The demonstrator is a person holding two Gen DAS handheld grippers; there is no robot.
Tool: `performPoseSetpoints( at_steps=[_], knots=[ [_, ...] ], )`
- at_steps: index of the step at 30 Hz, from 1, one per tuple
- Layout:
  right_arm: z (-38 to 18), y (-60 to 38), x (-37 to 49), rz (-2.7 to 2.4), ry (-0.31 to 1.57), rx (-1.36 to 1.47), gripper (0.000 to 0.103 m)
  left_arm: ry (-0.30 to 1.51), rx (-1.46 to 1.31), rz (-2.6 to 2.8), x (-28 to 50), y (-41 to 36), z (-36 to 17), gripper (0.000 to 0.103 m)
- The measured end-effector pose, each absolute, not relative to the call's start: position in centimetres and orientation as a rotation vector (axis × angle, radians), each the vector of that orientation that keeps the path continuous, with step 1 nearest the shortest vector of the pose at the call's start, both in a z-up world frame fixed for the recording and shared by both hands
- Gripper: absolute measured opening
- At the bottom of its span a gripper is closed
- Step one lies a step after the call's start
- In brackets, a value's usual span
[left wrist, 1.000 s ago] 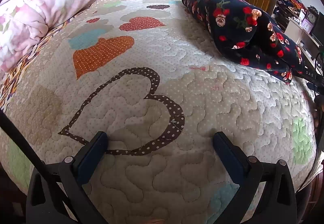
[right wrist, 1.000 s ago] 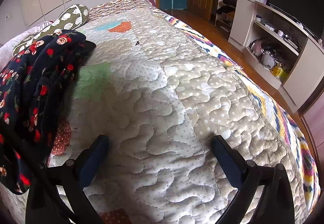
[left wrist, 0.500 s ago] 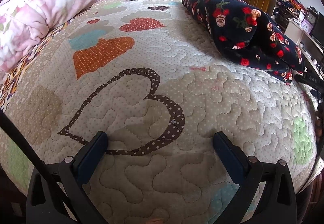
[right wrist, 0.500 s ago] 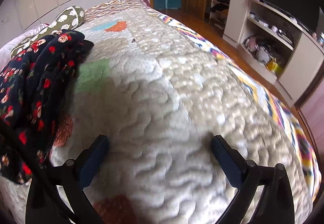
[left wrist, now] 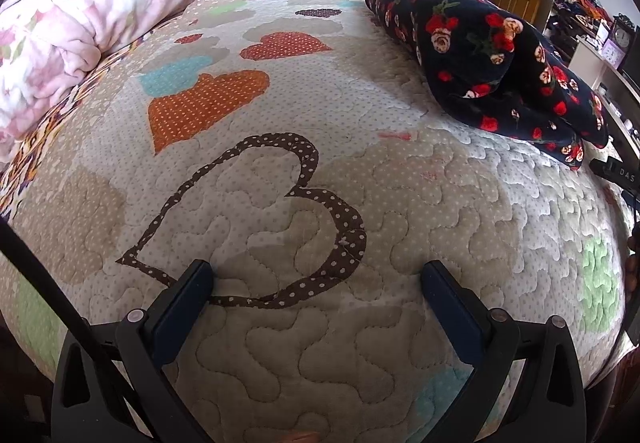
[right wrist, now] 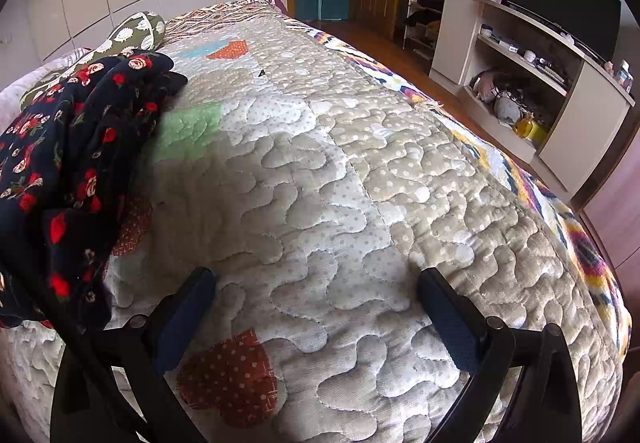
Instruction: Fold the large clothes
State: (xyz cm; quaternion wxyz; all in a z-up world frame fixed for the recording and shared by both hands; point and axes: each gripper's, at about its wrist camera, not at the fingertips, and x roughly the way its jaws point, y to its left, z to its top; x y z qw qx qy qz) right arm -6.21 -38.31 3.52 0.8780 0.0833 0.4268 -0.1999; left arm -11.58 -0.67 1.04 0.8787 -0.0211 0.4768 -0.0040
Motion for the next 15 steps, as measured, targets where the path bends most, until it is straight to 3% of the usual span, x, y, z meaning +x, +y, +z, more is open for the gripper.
performPoseSetpoints(
  at_steps=[15],
  knots=[
    [3.51, -38.29, -6.26, -0.418, 0.889, 0.172, 0.103, 0.981, -0.042, -0.008, -11.75, -0.59, 0.97, 0.103]
  ],
)
